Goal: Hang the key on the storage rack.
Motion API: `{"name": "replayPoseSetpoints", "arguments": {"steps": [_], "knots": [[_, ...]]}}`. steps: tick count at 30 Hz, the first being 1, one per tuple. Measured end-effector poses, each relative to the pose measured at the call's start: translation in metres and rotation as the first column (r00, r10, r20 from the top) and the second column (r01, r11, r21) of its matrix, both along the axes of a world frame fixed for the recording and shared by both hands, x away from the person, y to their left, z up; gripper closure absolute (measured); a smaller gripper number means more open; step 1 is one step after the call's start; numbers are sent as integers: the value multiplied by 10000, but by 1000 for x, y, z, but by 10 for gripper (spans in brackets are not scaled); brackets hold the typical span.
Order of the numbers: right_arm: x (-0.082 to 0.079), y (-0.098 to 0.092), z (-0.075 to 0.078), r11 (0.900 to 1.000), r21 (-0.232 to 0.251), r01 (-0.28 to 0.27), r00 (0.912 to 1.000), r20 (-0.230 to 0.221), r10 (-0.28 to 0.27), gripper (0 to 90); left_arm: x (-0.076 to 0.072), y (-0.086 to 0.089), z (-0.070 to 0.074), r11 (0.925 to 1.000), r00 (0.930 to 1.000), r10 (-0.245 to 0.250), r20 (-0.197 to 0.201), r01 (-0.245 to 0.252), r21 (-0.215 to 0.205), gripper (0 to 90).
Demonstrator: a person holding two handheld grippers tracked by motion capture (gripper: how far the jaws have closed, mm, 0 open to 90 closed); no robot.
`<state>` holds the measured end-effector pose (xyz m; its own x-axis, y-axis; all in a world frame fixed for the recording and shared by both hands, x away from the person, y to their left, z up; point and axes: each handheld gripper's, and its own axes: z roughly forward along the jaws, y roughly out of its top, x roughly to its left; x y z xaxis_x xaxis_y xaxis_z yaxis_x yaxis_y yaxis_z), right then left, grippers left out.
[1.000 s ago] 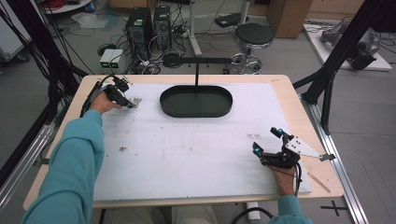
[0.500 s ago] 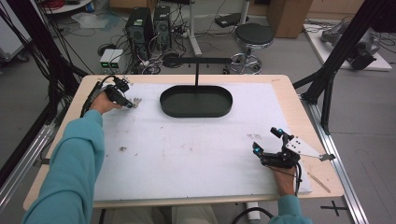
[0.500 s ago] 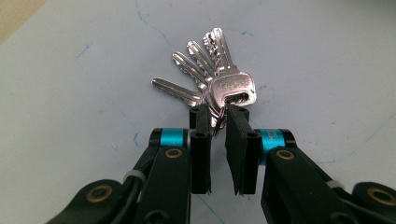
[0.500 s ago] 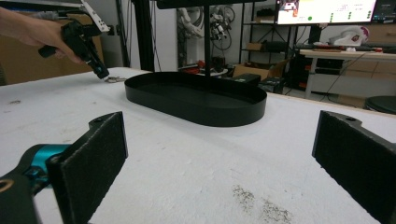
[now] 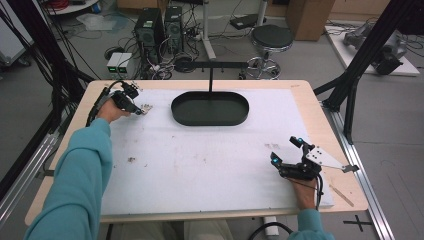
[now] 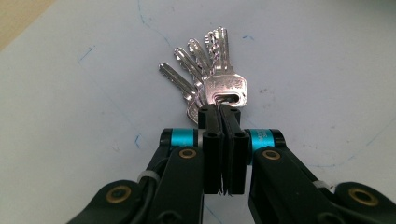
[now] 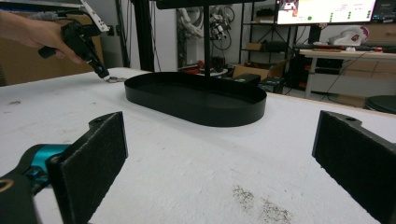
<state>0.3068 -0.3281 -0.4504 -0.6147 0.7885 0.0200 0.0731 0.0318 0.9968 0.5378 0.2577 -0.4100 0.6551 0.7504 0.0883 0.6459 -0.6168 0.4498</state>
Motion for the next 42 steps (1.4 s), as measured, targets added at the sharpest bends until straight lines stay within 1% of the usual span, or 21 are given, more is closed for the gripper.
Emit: {"name": "replayPoseSetpoints", "arguments": {"steps": [2,5,8,10,13,16,17,19,21,23,26,27,29,34,36,37,38,39,40,41,42], "knots": [[0,0,0,10000,-16,1,10000,7,-1,24,0,-1,0,9999,9999,41,-114,-43,-106,881],[0,0,0,10000,-14,-4,10000,5,4,24,0,-2,1,9999,9999,-42,-95,40,-144,882],[0,0,0,10000,9,-9,10000,13,9,24,-1,-2,1,9998,9999,114,-34,-115,-160,883],[0,0,0,10000,7,-8,10000,15,8,24,0,-2,3,9992,9994,345,-27,-345,-180,883],[0,0,0,10000,-20,4,10000,10,-4,24,-1,-1,4,9967,9977,676,-14,-676,-449,884],[0,0,0,10000,4,-1,10000,5,1,24,-2,-2,5,9952,9974,718,-21,-718,-662,884],[0,0,0,10000,4,-1,10000,5,1,24,-3,-2,7,9940,9974,722,-3,-720,-821,884],[0,0,0,10000,7,-3,10000,14,3,24,-4,-1,13,9859,9969,787,84,-766,-1486,885],[0,0,0,10000,-6,6,10000,5,-6,24,-5,0,17,9814,9972,734,154,-694,-1789,885],[0,0,0,10000,-27,27,10000,19,-27,24,-6,0,22,9709,9979,616,183,-556,-2331,885],[0,0,0,10000,-13,19,10000,23,-19,24,-10,0,29,9602,9991,313,302,-217,-2786,885],[0,0,0,10000,-17,24,10000,5,-24,24,-12,-1,32,9576,9988,276,410,-147,-2878,885],[0,0,0,10000,-19,30,10000,22,-30,24,-14,-2,37,9515,9989,144,443,0,-3076,885],[0,0,0,10000,-36,42,10000,37,-42,24,-21,-5,52,9280,9955,-73,946,420,-3703,885],[0,0,0,10000,-47,42,10000,34,-42,24,-23,-8,60,9216,9924,-209,1210,661,-3825,885],[0,0,0,10000,-52,46,10000,37,-45,24,-24,-9,63,9156,9901,-375,1350,882,-3923,884],[0,0,0,10000,-48,43,10000,48,-43,24,-25,-11,67,9132,9868,-473,1547,1055,-3936,884],[0,0,0,10000,-34,52,10000,28,-52,24,-26,-14,71,9130,9839,-588,1687,1214,-3895,884],[0,0,0,10000,-26,48,10000,23,-48,24,-26,-16,75,9087,9819,-668,1773,1333,-3957,885],[0,0,0,10000,-30,48,10000,27,-48,24,-27,-18,79,9040,9762,-754,2032,1529,-3992,884],[0,0,0,10000,-28,50,10000,24,-50,24,-27,-20,83,8990,9743,-829,2096,1639,-4062,884]]}}
